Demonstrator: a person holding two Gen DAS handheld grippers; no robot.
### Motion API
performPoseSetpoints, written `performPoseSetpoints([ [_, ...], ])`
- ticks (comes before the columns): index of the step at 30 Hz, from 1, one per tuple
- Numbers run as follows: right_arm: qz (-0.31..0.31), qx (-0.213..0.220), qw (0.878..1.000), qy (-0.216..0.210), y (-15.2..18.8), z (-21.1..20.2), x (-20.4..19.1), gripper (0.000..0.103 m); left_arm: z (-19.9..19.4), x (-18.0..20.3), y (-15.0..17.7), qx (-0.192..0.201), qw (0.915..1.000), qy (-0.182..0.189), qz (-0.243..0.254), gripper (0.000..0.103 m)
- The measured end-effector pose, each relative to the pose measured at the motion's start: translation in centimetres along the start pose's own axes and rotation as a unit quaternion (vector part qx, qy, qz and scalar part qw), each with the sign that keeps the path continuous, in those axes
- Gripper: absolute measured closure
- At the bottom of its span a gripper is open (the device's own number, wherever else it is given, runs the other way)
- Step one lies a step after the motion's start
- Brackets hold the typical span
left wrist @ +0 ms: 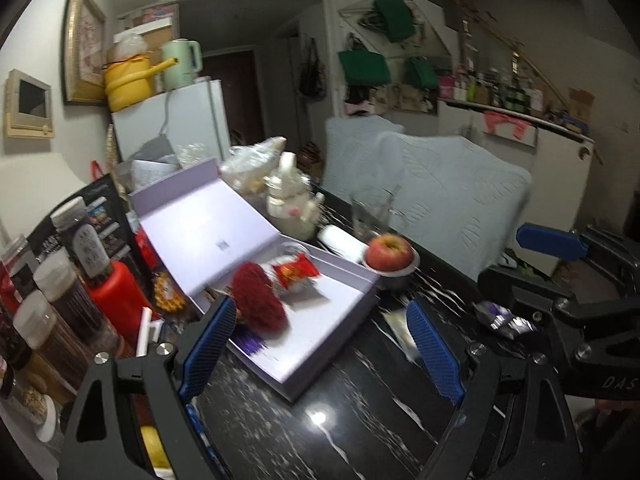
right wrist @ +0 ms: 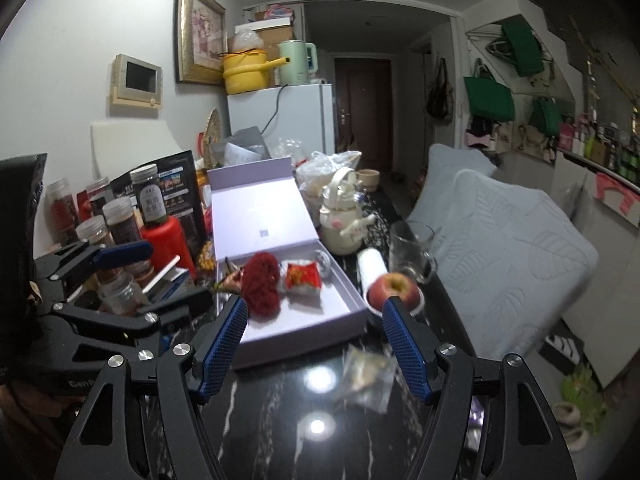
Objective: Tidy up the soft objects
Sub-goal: 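Withdraw both tools from the gift box toward the remaining table items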
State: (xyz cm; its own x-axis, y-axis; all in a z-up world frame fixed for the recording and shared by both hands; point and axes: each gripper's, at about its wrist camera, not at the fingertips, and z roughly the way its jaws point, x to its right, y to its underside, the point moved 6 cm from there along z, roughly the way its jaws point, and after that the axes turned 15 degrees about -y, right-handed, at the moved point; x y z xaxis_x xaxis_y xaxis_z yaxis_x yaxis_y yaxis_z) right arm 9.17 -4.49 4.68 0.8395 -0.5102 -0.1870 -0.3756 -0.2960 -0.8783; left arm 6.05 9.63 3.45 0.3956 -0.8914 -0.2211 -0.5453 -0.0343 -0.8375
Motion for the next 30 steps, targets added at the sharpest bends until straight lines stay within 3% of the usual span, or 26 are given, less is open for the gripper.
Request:
performPoseSetpoints([
  [15, 0.047, -0.013, 0.997, 0.053, 6.6, -5.5, 2.2, 0.032, -1.3, 5.5, 3.4, -0.027, 0.9965, 0.076, 0.024, 0.015],
  [22, 0.068, -0.016, 0.994, 0.082, 9.2, -6.8, 4.0, 0.031, -0.8, 7.9, 4.5, -0.040, 0.9936, 0.105, 0.008, 0.015],
  [30, 0.100, -0.024, 0.991, 0.080, 11.5, -7.0, 7.6, 0.031, 1.1, 11.5, 4.8, -0.057, 0.9904, 0.125, 0.016, 0.015],
])
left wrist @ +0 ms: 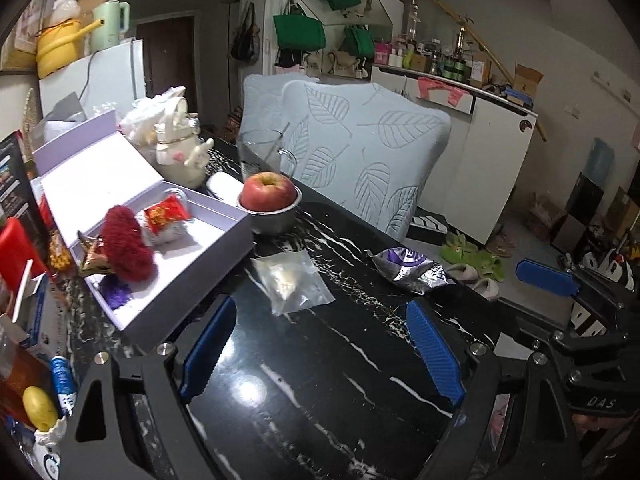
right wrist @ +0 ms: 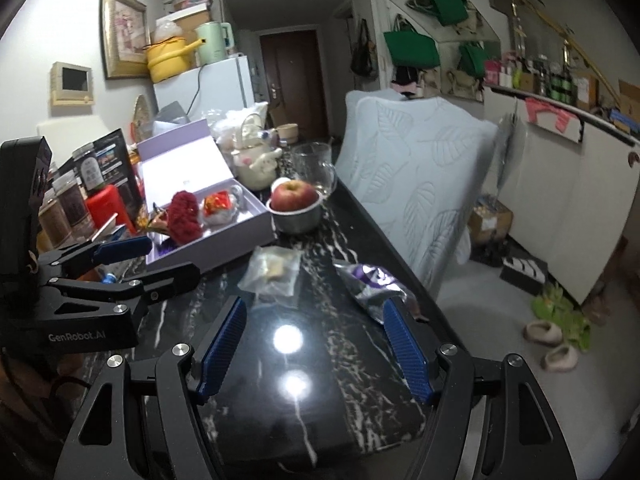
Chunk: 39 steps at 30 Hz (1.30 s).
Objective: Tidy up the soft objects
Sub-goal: 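Withdraw both tools from the gift box toward the remaining table items, then grasp the clear bun bag with the left tool while the right tool grasps the silver snack packet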
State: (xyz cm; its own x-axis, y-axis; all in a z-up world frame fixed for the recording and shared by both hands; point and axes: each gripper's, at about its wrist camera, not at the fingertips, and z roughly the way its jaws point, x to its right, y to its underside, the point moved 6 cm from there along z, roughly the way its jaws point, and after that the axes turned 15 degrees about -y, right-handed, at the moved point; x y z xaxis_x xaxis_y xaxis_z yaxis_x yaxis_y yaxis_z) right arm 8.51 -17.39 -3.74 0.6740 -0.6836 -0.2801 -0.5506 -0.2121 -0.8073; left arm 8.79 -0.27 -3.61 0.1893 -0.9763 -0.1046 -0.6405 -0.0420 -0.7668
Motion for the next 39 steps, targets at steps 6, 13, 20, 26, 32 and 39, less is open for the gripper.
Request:
performPoseSetpoints([
  [6, 0.011, -0.007, 1.000, -0.004, 0.5, 1.2, 2.5, 0.027, 3.0, 1.5, -0.4, -0.015, 0.9998, 0.015, 0.007, 0.015],
  [13, 0.032, -0.014, 0.999, -0.003, -0.1, 3.7, 5.6, 0.027, 6.8, 2.2, -1.4, -0.037, 0.9991, 0.020, 0.006, 0.015],
  [20, 0.045, -0.037, 0.998, -0.005, -0.3, 7.3, 8.2, 0.027, 11.4, 1.9, -1.8, -0.060, 0.9979, -0.012, 0.019, 0.015],
  [26, 0.045, -0.070, 0.996, -0.014, 0.0, 10.7, 9.7, 0.022, 15.2, 1.1, -1.3, -0.093, 0.9947, -0.039, 0.022, 0.015],
  [32, 0.068, -0.093, 0.993, -0.028, 0.1, 13.7, 11.2, 0.021, 17.9, 0.6, -0.6, -0.136, 0.9888, -0.057, 0.023, 0.015],
  [39, 0.107, -0.112, 0.987, -0.040, 0.5, 15.2, 12.5, 0.021, 19.5, 0.1, 0.2, -0.171, 0.9843, -0.043, -0.005, 0.015],
])
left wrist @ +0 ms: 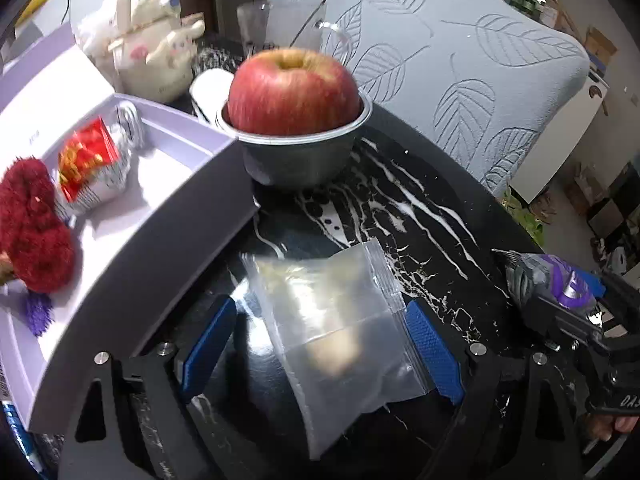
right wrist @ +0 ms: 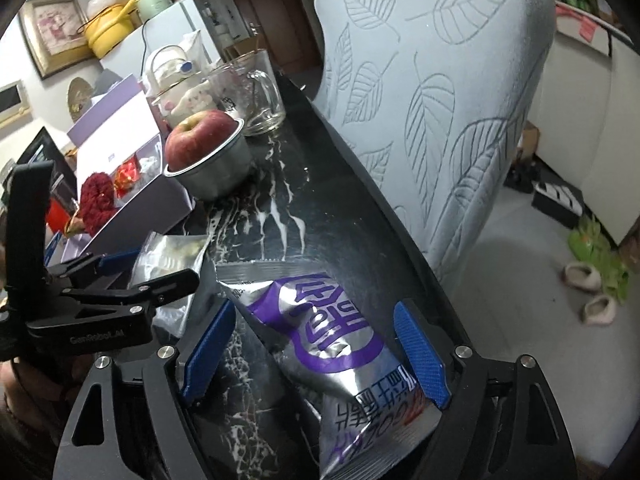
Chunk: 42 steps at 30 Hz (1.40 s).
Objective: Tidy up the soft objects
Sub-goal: 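Grasp the clear bun bag with the left tool while the right tool grasps the silver snack packet, then carry the bun bag with the left tool while the right tool carries the snack packet to the box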
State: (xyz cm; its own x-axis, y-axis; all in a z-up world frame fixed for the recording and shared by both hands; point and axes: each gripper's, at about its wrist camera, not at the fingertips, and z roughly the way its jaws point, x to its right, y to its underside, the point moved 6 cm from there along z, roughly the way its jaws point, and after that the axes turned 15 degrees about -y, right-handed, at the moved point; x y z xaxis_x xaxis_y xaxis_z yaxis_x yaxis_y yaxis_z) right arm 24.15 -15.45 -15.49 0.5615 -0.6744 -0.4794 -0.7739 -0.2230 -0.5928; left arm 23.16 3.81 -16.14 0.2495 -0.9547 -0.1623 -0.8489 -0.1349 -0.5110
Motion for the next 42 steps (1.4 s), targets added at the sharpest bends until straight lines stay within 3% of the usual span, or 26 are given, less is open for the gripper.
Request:
performPoseSetpoints([
  [4, 0.000, -0.001, 1.000, -0.003, 0.3, 0.0, 0.1, 0.021, 0.5, 0.3, -0.2, -0.002, 0.9998, -0.017, 0.003, 0.015],
  [7, 0.001, -0.001, 1.000, -0.004, 0.4, -0.1, 0.1, 0.025, 0.4, 0.7, -0.2, 0.008, 0.9999, -0.009, 0.006, 0.016],
  [8, 0.001, 0.000, 1.000, 0.000, 0.5, -0.2, 0.1, 0.032, 0.3, 0.8, -0.1, 0.013, 0.9998, -0.011, 0.009, 0.023],
  [9, 0.003, 0.001, 1.000, 0.001, 0.6, -0.3, 0.2, 0.035, 0.0, 0.9, 0.0, 0.023, 0.9995, -0.016, 0.017, 0.040],
  [11, 0.008, 0.003, 1.000, 0.001, 0.9, -0.6, 0.2, 0.044, -0.3, 1.3, 0.0, 0.027, 0.9993, -0.007, 0.024, 0.048],
  [13, 0.008, 0.006, 1.000, 0.003, 1.2, -1.0, 0.1, 0.044, -0.7, 1.5, 0.4, 0.027, 0.9992, 0.000, 0.029, 0.055],
  [16, 0.013, 0.010, 1.000, 0.004, 1.5, -1.5, 0.1, 0.043, -1.5, 1.7, 1.2, 0.030, 0.9988, 0.011, 0.036, 0.061],
  [19, 0.014, 0.006, 1.000, 0.007, 1.9, -1.8, 0.0, 0.024, -2.5, 1.7, 2.1, 0.039, 0.9981, 0.021, 0.042, 0.068],
  [25, 0.005, 0.024, 1.000, 0.017, 1.8, -2.5, -0.3, 0.018, -4.0, 1.3, 3.9, 0.042, 0.9975, 0.026, 0.051, 0.071],
  [34, -0.015, 0.000, 0.999, 0.039, 1.6, -0.6, -0.1, 0.019, -5.4, 0.4, 5.5, 0.042, 0.9979, 0.023, 0.044, 0.071],
  [36, -0.024, 0.002, 0.999, 0.042, 1.7, -0.6, -0.4, 0.044, -5.6, 0.2, 5.6, 0.046, 0.9979, 0.020, 0.042, 0.071],
  [37, -0.023, 0.003, 0.999, 0.046, 1.8, -0.7, -0.4, 0.061, -5.7, 0.1, 5.8, 0.047, 0.9978, 0.019, 0.043, 0.071],
  [38, -0.016, 0.004, 0.999, 0.043, 1.9, -0.8, -0.4, 0.068, -5.7, 0.1, 6.0, 0.048, 0.9977, 0.018, 0.044, 0.071],
  [42, -0.010, 0.005, 0.999, 0.035, 2.6, -1.3, -0.7, 0.069, -5.7, 0.1, 6.8, 0.041, 0.9980, 0.027, 0.040, 0.071],
])
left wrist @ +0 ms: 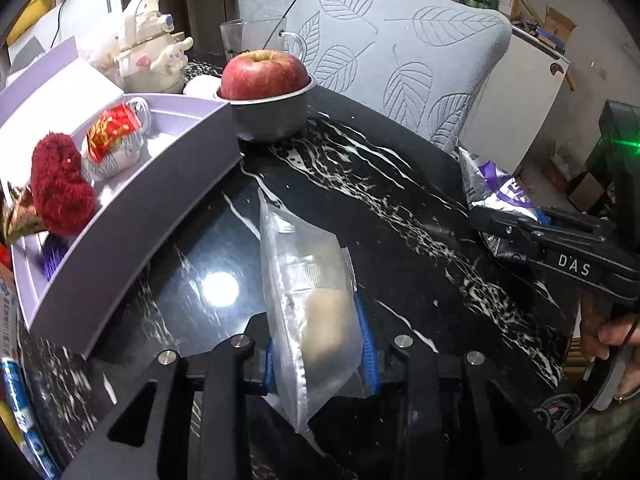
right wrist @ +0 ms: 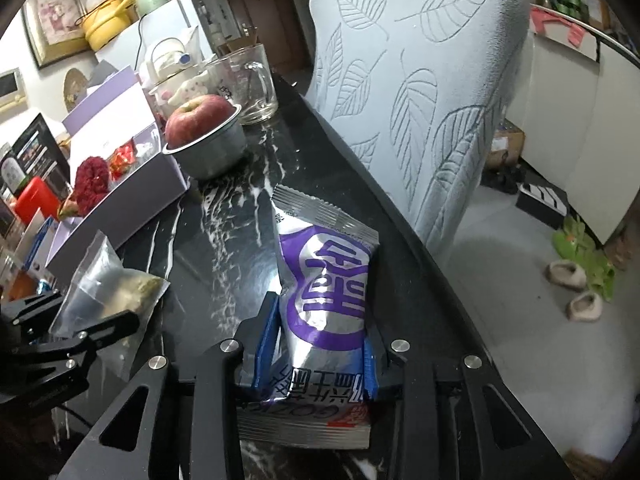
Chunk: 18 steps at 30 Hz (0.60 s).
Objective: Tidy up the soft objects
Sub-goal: 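Carry the bun bag with the left tool while the right tool carries the snack packet to the box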
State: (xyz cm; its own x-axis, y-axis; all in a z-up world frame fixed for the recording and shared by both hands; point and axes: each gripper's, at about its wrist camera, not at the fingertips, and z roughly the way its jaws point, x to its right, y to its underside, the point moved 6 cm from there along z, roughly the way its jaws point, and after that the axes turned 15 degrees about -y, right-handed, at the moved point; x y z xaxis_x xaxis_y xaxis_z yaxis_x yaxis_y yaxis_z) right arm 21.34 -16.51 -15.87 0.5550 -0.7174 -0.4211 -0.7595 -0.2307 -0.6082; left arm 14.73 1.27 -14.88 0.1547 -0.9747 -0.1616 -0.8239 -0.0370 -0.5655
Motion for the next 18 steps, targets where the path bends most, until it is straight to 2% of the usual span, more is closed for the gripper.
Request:
performPoseSetpoints([
  [18, 0.009, 0.020, 1.000, 0.003, 4.4, -4.6, -2.3, 0.069, -4.6, 0.4, 3.1, 0.033, 0.9993, 0.014, -0.003, 0.071],
])
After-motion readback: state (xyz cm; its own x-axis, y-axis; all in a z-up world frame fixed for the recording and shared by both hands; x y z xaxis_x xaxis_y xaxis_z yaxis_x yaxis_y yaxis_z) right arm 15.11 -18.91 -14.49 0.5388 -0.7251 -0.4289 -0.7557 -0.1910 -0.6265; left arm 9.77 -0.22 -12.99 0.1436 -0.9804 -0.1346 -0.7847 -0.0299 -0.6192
